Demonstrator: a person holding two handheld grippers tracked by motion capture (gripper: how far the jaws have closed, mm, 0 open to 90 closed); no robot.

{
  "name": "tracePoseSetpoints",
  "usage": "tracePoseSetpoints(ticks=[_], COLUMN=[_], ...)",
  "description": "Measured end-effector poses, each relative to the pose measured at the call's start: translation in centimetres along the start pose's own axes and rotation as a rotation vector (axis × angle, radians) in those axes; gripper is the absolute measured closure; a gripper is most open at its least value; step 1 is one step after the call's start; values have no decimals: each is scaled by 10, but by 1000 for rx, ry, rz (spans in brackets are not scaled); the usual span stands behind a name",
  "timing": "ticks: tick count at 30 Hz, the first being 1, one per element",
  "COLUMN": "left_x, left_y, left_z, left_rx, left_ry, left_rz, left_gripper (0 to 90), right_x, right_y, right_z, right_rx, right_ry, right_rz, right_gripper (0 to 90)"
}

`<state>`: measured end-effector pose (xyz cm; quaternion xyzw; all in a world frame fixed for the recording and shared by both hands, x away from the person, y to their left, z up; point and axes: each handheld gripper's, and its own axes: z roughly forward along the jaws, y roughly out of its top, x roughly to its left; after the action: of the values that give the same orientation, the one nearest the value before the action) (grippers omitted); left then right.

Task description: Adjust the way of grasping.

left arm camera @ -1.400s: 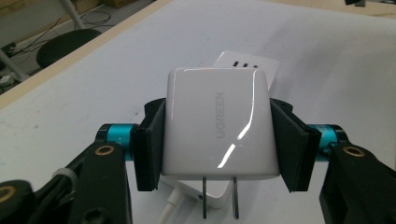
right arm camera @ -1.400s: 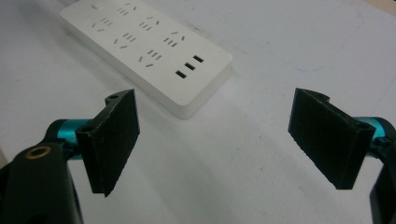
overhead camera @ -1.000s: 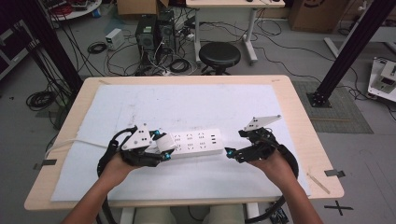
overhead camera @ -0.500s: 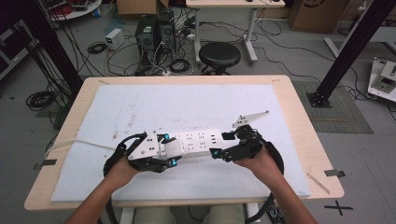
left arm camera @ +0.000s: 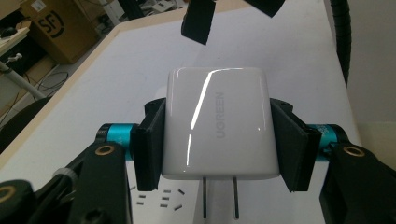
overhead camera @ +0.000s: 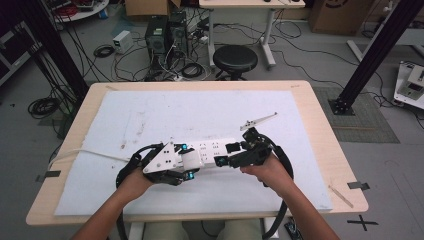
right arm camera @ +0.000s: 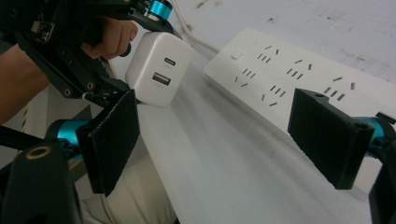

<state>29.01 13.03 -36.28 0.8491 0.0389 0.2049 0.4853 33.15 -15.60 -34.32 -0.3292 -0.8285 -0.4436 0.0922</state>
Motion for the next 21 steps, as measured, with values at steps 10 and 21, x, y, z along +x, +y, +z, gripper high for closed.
tracePoseSetpoints(ticks=[10, 21], left_x=[-2, -3], left_y=[4, 7], left_z=[12, 20], left_rx=[-22, -57], left_ry=[-16, -18], left_rz=[9, 12], left_gripper=[425, 425], right_x=[-2, -6], right_y=[5, 8], right_z=[7, 17], right_rx=[22, 64], right_ry=[116, 235], right_rz=[83, 198], right_gripper=[170, 208])
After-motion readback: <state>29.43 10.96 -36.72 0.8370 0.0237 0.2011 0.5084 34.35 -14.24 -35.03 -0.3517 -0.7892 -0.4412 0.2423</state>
